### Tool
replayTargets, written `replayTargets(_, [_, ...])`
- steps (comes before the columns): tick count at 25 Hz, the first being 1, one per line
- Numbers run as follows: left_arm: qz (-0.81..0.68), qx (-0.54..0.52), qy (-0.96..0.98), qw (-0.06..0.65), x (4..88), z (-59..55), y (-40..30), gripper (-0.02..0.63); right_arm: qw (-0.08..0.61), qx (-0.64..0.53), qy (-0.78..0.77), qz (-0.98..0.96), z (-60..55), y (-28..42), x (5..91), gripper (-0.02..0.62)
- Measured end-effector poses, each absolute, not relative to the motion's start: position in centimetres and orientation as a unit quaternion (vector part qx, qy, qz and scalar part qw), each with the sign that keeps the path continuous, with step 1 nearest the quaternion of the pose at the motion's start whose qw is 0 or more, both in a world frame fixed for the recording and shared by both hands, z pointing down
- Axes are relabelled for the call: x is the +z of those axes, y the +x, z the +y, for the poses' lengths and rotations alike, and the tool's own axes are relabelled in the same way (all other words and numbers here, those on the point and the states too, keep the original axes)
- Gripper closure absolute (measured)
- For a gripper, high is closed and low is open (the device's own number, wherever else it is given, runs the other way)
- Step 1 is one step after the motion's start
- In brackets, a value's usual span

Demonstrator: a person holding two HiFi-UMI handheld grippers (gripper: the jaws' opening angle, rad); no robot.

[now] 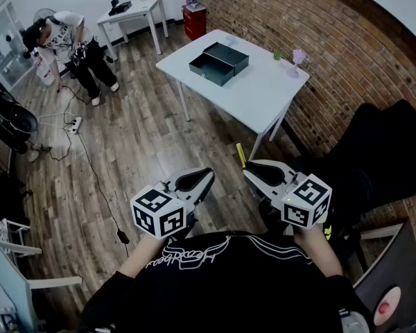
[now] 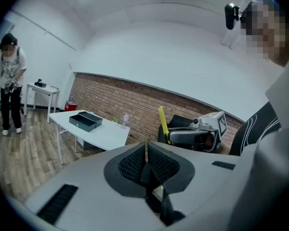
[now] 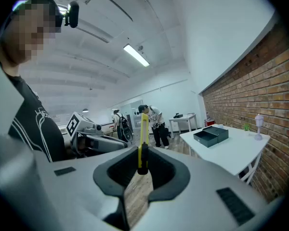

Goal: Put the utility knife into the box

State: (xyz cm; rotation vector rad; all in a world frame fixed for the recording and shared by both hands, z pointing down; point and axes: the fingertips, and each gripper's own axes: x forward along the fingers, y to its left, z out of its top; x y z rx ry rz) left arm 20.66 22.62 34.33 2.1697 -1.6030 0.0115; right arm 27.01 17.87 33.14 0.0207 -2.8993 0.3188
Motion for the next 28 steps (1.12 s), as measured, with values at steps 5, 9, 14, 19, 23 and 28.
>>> replayTargets(5, [-0.582,0.001,0.784,0.217,34.8,24.9,18.9,0.566,0.118,0.11,0.002,-0.987,20.1,25.3,34.1,0.531])
replayTargets(9, [-0.583,-0.007,0.782,0.221,35.8,26.5,17.5,0.565,0.128,0.119,-0.001,-0.985,21.8,24.2,35.8,0.531])
replayTargets(14, [-0.583,-0.02,0.776,0.239,37.4,27.4,16.2,0.566,0.134,0.139,0.011,-0.981,22.3,23.3,37.0,0.53])
replayTargets(19, [-0.581,-0.032,0.773,0.253,38.1,26.9,15.2,0.566,0.143,0.151,0.005,-0.978,21.7,22.2,37.8,0.529])
replayTargets(23, [-0.589,-0.033,0.764,0.262,38.8,26.0,13.4,0.566,0.146,0.158,0.0,-0.977,20.5,20.4,38.4,0.529])
replayTargets(28, [-0.598,-0.033,0.752,0.278,40.1,23.7,10.2,0.566,0.146,0.172,-0.007,-0.974,17.7,17.0,39.4,0.529])
